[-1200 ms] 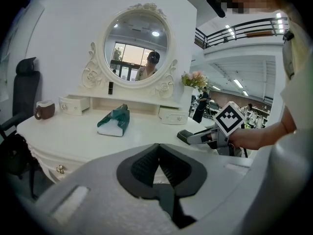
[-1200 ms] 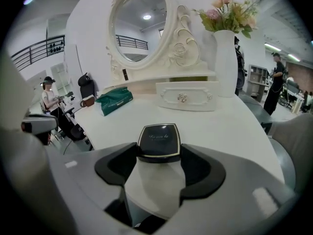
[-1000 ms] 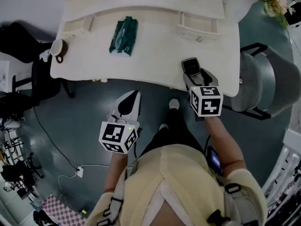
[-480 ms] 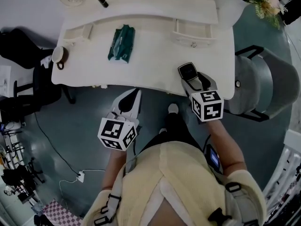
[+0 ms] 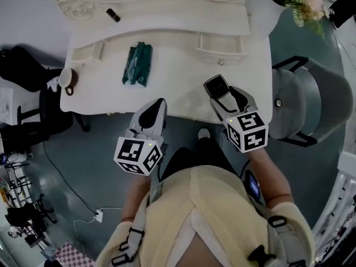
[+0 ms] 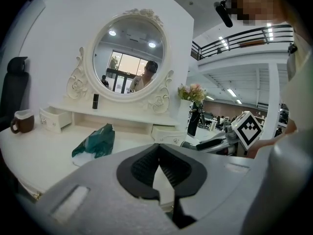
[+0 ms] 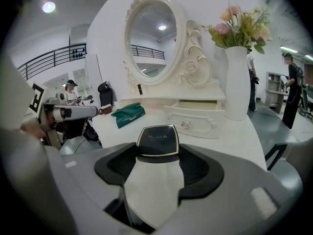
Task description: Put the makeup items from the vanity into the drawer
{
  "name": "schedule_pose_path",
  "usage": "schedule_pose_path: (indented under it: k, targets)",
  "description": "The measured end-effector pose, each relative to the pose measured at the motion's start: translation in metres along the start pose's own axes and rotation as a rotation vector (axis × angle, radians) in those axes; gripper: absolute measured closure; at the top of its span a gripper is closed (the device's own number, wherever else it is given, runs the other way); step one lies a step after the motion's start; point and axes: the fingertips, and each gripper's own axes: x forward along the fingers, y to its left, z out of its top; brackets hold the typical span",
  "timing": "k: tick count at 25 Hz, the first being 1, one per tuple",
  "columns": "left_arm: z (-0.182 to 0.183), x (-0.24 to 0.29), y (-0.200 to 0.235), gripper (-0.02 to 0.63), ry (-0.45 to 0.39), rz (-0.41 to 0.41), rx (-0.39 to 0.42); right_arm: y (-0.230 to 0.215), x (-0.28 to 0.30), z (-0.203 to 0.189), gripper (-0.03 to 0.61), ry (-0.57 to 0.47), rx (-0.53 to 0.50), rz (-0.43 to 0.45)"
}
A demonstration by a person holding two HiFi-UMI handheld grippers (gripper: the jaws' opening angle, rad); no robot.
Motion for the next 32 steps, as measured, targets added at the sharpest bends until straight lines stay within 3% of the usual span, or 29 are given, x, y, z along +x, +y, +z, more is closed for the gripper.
schedule_pose_path:
  k: [9,16,32]
  targets:
    - [0.026,0.031,-0.004,0.614,-0.038,-0.057,0.043,-0.002,-0.002,0.030,0.301,-0.044,-0.017,-0.007]
    - [0.046,0.070,0.001,0.614,-0.028,-0.172,0.082,-0.015,0.005,0.056,0.301,-0.070,0.018,-0.075]
    - [0.074,0.146,0.024,0.614,0.033,-0.373,0.121,-0.044,0.042,0.095,0.301,0.019,0.087,-0.215]
